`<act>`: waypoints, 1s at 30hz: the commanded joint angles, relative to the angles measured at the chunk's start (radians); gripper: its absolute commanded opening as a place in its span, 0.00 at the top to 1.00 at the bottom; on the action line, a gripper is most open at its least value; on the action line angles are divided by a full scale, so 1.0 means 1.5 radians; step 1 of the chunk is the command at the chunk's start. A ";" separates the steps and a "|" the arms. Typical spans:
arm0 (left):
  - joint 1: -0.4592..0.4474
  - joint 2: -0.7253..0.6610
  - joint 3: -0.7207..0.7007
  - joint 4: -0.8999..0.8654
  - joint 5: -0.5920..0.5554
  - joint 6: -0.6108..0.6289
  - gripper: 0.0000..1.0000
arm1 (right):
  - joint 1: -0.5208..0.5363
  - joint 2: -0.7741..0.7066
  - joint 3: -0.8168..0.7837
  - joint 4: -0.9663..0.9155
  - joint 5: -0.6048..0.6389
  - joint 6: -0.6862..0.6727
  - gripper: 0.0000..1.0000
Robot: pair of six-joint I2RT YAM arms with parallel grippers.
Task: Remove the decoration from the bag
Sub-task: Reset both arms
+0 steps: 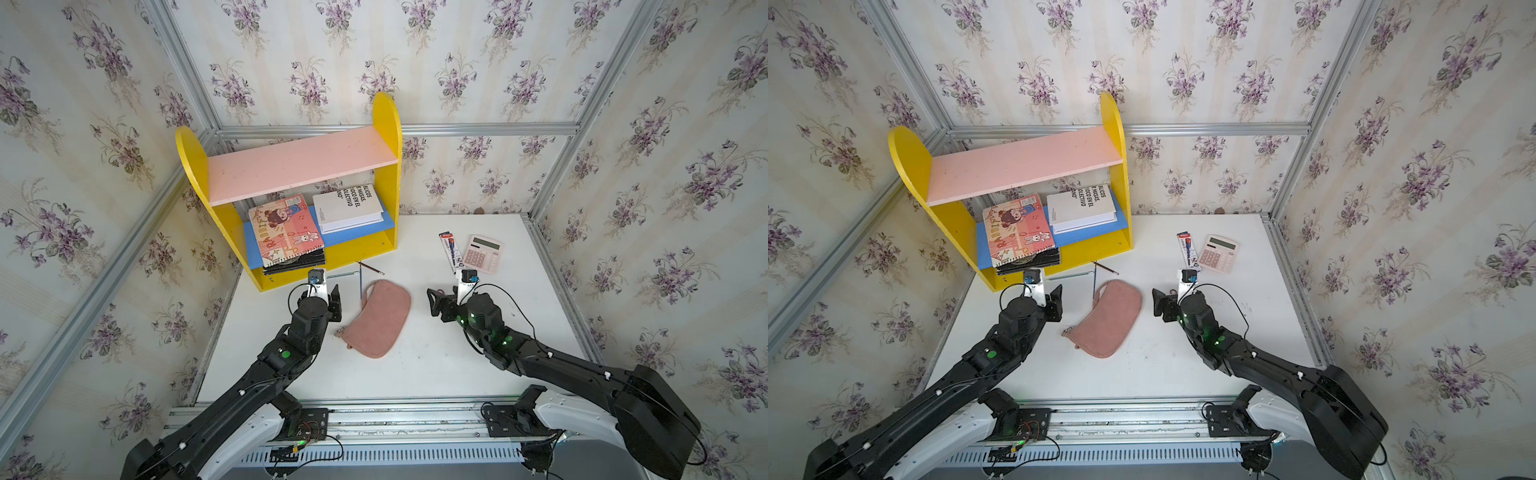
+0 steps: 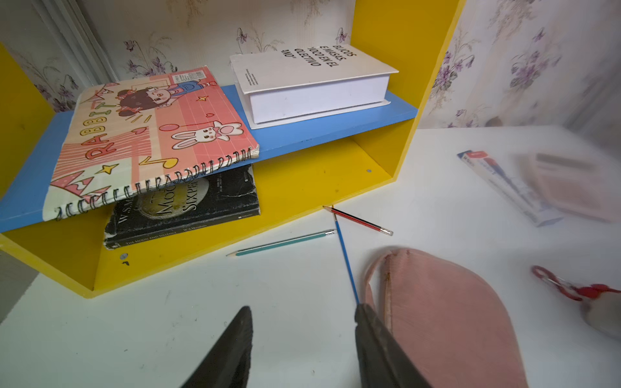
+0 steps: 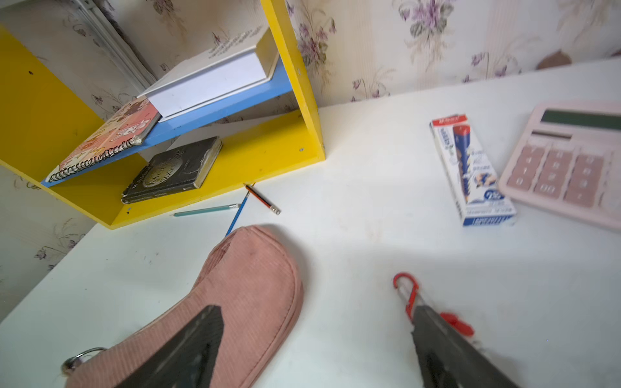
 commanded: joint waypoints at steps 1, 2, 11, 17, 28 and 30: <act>0.018 0.046 0.002 0.182 -0.120 0.093 0.48 | -0.091 -0.024 0.014 0.142 0.031 -0.133 0.08; 0.039 0.054 -0.003 0.192 -0.139 0.105 0.48 | -0.131 -0.042 0.003 0.136 0.066 -0.160 0.09; 0.247 0.072 -0.119 0.246 -0.138 0.031 0.48 | -0.315 -0.029 -0.131 0.253 0.223 -0.186 0.10; 0.306 0.180 -0.180 0.456 -0.050 0.054 0.47 | -0.315 0.142 -0.207 0.561 0.214 -0.202 0.00; 0.344 0.467 -0.160 0.747 0.160 0.134 0.43 | -0.331 0.274 -0.231 0.742 0.065 -0.257 0.00; 0.344 0.483 -0.143 0.749 0.152 0.140 0.28 | -0.335 0.320 -0.231 0.802 0.075 -0.258 0.00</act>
